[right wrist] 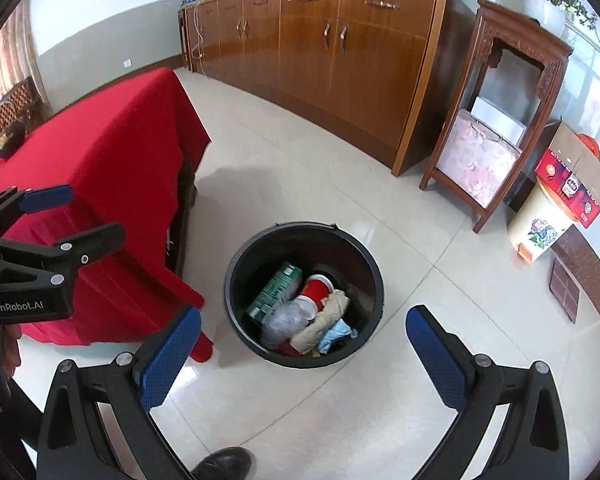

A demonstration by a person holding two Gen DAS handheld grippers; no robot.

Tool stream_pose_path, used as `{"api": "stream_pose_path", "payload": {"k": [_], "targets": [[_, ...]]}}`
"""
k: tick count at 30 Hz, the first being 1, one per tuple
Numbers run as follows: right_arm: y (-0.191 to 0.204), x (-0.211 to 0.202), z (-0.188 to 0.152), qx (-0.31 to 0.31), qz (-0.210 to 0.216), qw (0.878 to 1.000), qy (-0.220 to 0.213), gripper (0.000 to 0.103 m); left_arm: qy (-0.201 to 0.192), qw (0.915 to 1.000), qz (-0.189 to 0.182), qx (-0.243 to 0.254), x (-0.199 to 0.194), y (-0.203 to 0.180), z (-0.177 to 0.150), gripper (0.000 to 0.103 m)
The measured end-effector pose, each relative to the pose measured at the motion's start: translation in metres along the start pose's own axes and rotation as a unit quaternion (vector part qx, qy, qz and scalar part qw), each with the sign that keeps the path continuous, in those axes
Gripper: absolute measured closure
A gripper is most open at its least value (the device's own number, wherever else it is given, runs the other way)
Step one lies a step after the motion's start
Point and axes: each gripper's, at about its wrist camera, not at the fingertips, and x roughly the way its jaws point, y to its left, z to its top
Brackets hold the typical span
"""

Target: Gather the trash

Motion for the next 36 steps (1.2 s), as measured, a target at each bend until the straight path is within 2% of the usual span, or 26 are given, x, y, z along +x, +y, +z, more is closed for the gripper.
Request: {"api": "stream_pose_path", "payload": {"k": [12, 22, 27, 36], "targets": [[0.034, -0.087, 0.002, 0.029, -0.006, 0.998, -0.053, 0.0, -0.056, 0.9979, 0.021, -0.025, -0.075, 0.018, -0.014, 0.004], [0.069, -0.17, -0.016, 0.034, -0.023, 0.992, -0.121, 0.0, -0.135, 0.9873, 0.053, -0.066, -0.168, 0.037, -0.033, 0.004], [0.084, -0.202, -0.028, 0.04, -0.02, 0.987, -0.152, 0.0, -0.174, 0.981, 0.064, -0.056, -0.202, 0.037, -0.035, 0.003], [0.105, -0.235, -0.022, 0.033, -0.024, 0.982, -0.184, 0.0, -0.209, 0.9738, 0.049, -0.076, -0.22, 0.047, -0.041, 0.003]]}}
